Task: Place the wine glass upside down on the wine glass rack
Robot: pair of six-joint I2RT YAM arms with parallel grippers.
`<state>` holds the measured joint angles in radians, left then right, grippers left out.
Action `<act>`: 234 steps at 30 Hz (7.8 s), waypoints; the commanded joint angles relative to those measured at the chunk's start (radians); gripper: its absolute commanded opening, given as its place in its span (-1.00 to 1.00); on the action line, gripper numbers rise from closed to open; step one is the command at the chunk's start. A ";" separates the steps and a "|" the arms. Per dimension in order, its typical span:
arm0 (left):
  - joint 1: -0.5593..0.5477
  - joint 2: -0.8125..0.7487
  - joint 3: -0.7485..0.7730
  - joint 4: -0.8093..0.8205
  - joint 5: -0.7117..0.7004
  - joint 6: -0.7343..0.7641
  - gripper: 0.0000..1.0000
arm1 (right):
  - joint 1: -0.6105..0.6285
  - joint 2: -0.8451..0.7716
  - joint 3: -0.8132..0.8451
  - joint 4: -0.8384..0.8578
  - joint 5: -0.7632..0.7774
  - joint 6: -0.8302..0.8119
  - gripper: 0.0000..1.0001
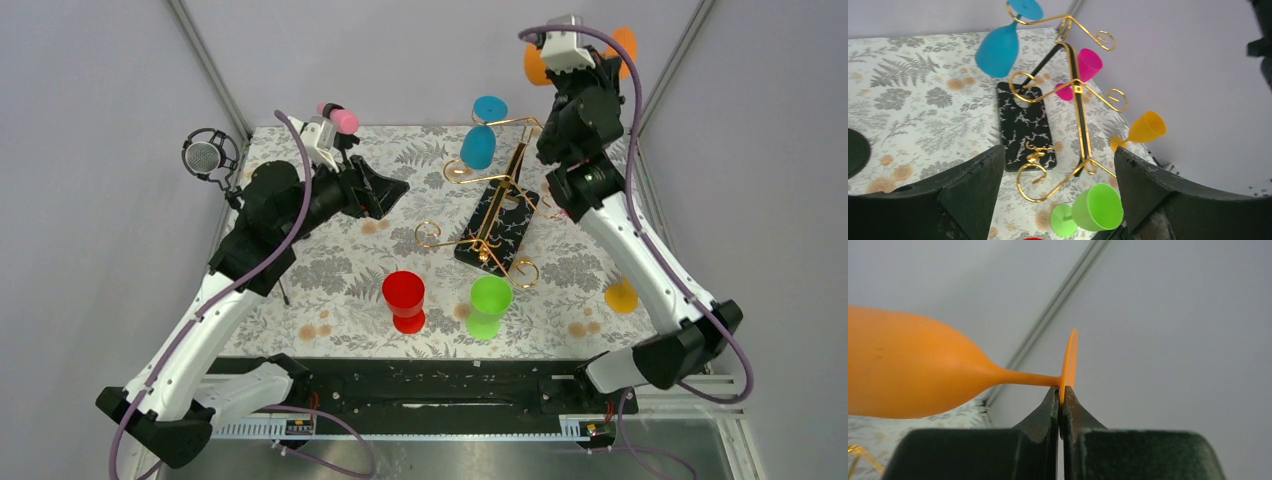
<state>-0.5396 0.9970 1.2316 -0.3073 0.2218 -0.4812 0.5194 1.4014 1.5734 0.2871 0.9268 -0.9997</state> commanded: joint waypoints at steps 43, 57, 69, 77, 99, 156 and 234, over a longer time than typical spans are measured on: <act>0.170 0.117 -0.112 -0.006 0.113 0.061 0.55 | 0.059 -0.129 -0.255 -0.147 -0.641 -0.252 -1.00; 0.170 0.116 -0.139 0.005 0.098 0.062 0.55 | 0.059 -0.030 -0.240 -0.131 -0.569 -0.337 -1.00; 0.171 0.129 -0.141 0.015 0.099 0.058 0.55 | 0.068 -0.050 -0.283 -0.197 -0.603 -0.392 -1.00; 0.170 0.113 -0.155 0.012 0.097 0.056 0.55 | 0.096 -0.062 -0.365 -0.193 -0.612 -0.384 -1.00; 0.170 0.088 -0.211 0.030 0.104 0.040 0.55 | 0.157 -0.127 -0.428 -0.355 -0.833 -0.334 -1.00; 0.172 0.074 -0.241 0.028 0.094 0.026 0.55 | 0.211 -0.010 -0.405 -0.265 -0.725 -0.247 -0.93; -0.081 0.065 -0.257 -0.533 -0.089 0.024 0.40 | 0.210 -0.457 -0.603 -0.324 -0.746 0.513 0.03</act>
<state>-0.6041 1.0256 0.9855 -0.8806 0.1413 -0.4839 0.7219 0.9592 0.9699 -0.0574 0.1421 -0.5072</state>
